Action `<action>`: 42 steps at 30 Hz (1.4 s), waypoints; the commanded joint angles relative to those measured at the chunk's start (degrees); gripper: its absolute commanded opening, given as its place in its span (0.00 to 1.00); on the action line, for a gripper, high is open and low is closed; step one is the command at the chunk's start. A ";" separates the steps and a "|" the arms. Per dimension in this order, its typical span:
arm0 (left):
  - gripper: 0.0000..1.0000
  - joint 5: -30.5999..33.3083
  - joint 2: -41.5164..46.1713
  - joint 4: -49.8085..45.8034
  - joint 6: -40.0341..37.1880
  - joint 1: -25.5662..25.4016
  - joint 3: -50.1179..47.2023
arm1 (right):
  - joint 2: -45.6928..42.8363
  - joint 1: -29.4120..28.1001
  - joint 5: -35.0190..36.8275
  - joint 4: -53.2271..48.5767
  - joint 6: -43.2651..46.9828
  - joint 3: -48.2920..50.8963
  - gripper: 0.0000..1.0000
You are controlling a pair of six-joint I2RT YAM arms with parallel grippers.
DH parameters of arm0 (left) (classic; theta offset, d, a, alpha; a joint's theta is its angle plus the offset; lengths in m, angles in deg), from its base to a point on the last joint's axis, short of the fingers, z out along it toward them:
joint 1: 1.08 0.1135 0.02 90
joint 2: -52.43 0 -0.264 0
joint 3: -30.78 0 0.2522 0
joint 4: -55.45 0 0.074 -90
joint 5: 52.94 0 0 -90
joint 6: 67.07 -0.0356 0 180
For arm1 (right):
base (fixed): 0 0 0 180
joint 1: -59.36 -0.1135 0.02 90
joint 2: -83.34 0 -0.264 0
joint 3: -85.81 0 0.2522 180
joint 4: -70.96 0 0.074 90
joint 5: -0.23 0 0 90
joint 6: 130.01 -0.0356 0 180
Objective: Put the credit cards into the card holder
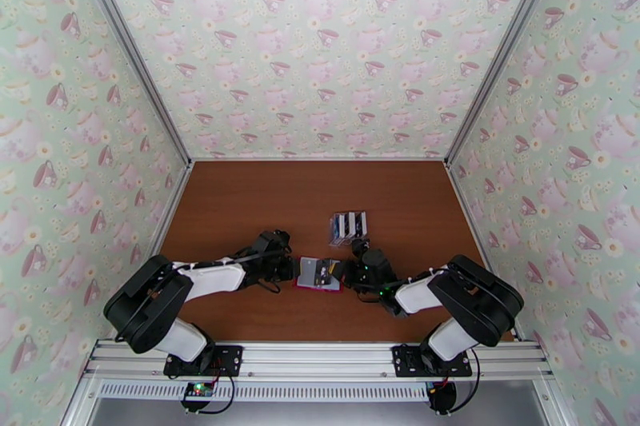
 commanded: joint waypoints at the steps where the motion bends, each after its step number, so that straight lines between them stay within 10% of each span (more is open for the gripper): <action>1: 0.23 -1.62 -2.06 -3.11 1.03 -2.37 -2.41 | 1.34 -0.31 1.10 -1.14 0.55 -0.09 0.00; 42: 0.21 -0.22 -0.01 0.96 6.56 -4.07 -6.37 | 2.40 -5.47 5.37 -3.19 1.04 -2.74 0.00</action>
